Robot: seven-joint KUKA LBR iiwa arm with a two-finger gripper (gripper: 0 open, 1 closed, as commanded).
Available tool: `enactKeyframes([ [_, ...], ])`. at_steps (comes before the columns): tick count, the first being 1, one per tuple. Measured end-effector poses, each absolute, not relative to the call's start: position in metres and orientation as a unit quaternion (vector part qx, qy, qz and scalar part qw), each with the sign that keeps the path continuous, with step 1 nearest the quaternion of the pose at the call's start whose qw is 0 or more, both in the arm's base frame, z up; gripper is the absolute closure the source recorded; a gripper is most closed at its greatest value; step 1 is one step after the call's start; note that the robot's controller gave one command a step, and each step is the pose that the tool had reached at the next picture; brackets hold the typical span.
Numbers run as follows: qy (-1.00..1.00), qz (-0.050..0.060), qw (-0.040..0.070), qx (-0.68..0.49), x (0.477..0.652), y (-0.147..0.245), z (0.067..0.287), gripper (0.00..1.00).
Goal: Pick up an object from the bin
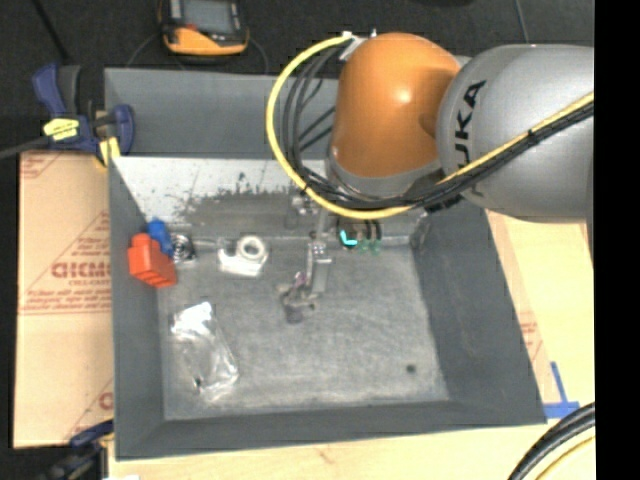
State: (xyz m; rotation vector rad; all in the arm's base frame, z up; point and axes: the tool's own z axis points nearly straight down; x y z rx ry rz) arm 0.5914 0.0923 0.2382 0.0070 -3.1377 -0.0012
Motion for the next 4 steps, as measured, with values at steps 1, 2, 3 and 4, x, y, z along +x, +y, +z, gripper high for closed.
enactKeyframes([
  [1, -0.979, 0.000, 0.000, 0.204, 0.591, 0.057, 0.068, 0.00],
  [2, -0.934, 0.001, -0.003, 0.357, 0.603, 0.038, 0.102, 0.00],
  [3, -0.905, 0.001, -0.004, 0.426, 0.601, 0.048, 0.104, 0.00],
  [4, -0.870, 0.002, -0.003, 0.493, 0.599, 0.051, 0.072, 0.00],
])
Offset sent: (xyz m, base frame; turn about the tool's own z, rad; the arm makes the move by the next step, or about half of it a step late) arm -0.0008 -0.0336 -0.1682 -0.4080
